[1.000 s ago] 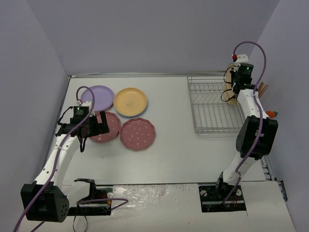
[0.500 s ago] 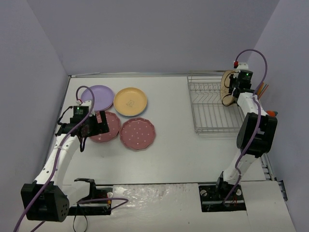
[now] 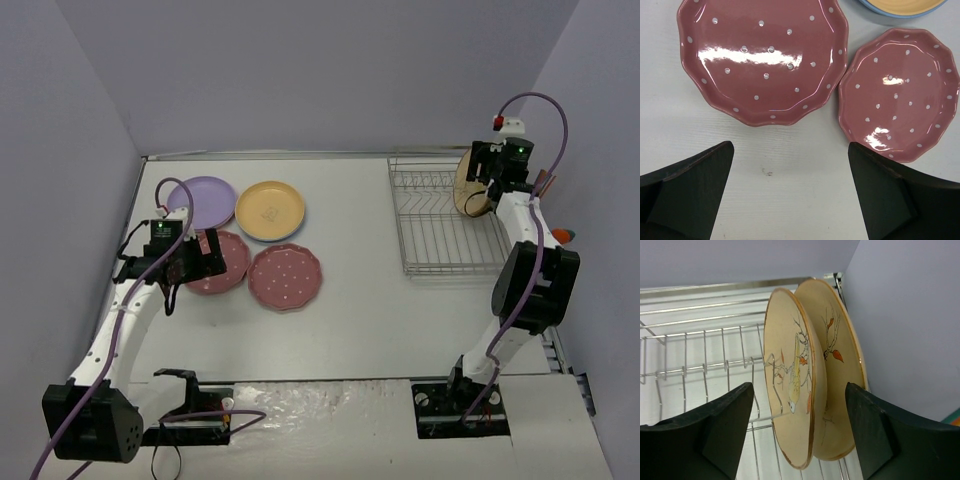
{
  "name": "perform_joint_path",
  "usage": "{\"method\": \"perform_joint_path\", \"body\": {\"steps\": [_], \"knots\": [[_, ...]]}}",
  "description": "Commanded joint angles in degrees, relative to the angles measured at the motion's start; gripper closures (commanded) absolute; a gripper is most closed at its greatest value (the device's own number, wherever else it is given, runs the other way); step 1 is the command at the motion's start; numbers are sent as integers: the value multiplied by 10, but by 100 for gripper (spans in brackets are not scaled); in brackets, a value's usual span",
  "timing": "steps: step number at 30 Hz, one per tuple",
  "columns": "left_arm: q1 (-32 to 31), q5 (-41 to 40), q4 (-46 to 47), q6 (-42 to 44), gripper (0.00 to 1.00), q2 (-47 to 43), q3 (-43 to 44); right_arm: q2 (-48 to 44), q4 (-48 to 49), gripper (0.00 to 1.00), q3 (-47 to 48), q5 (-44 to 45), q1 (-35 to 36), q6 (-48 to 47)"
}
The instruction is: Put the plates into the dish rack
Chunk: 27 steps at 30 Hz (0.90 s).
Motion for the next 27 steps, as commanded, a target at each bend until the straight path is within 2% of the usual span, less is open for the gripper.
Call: {"method": "perform_joint_path", "body": {"steps": [1, 3, 7, 13, 18, 22, 27], "knots": [[3, 23, 4, -28, 3, -26, 18, -88, 35, 24, 5, -16, 0, 9], [3, 46, 5, -54, 3, -37, 12, -135, 23, 17, -4, -29, 2, 31], [0, 92, 29, -129, 3, -41, -16, -213, 43, 11, -55, -74, 26, 111], [-12, 144, 122, -243, 3, -26, -104, -323, 114, 1, -172, -134, 161, 249], [-38, 124, 171, -297, 3, -2, -136, -351, 116, 0, -232, -174, 253, 294], [-86, 82, 174, -334, 10, 44, -126, -374, 111, 0, -287, -166, 329, 313], [-137, 31, 189, -365, 17, 99, -113, -391, 125, 0, -361, -146, 388, 337]]}}
